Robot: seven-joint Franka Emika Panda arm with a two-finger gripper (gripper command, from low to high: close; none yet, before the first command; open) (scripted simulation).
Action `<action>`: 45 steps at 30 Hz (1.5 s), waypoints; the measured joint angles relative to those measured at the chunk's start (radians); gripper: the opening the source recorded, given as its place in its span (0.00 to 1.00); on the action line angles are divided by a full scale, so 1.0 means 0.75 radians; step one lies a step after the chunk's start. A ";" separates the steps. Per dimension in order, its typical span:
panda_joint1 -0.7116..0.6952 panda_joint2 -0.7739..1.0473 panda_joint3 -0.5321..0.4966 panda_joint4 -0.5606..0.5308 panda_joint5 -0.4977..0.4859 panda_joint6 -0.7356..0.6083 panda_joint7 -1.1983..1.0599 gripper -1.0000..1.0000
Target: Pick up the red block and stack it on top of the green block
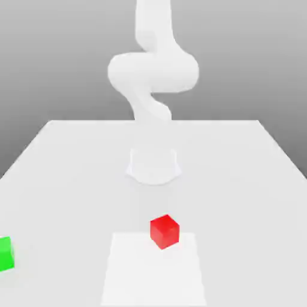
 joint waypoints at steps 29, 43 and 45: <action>0.137 1.202 -0.023 -0.734 0.083 0.970 -0.666 0.00; 0.012 0.911 -0.142 -0.635 0.070 0.566 -0.616 0.00; -0.082 0.966 -0.197 -0.542 0.105 0.519 -0.616 0.00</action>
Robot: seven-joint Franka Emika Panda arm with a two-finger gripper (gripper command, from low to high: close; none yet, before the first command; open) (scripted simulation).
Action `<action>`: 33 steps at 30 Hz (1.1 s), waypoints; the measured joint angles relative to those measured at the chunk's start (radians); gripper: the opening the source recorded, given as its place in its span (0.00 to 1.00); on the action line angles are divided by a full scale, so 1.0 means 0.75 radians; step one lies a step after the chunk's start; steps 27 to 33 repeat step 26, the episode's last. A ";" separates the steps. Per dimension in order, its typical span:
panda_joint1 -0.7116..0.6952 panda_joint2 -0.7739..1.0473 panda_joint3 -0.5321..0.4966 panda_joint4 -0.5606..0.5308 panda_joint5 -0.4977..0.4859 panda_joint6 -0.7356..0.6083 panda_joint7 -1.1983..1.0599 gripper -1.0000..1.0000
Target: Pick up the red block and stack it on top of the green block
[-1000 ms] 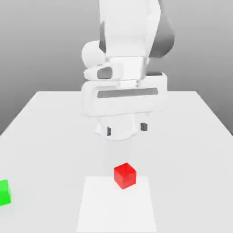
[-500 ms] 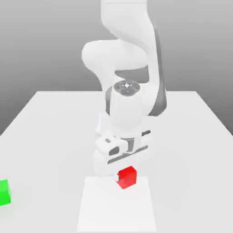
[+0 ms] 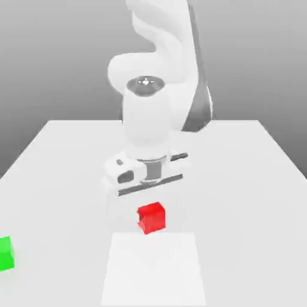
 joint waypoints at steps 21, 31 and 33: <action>-0.471 0.492 -0.195 0.566 0.215 -0.084 -0.003 1.00; -0.443 0.380 -0.238 0.559 0.134 -0.180 0.055 1.00; -0.443 0.380 -0.238 0.559 0.134 -0.180 0.055 1.00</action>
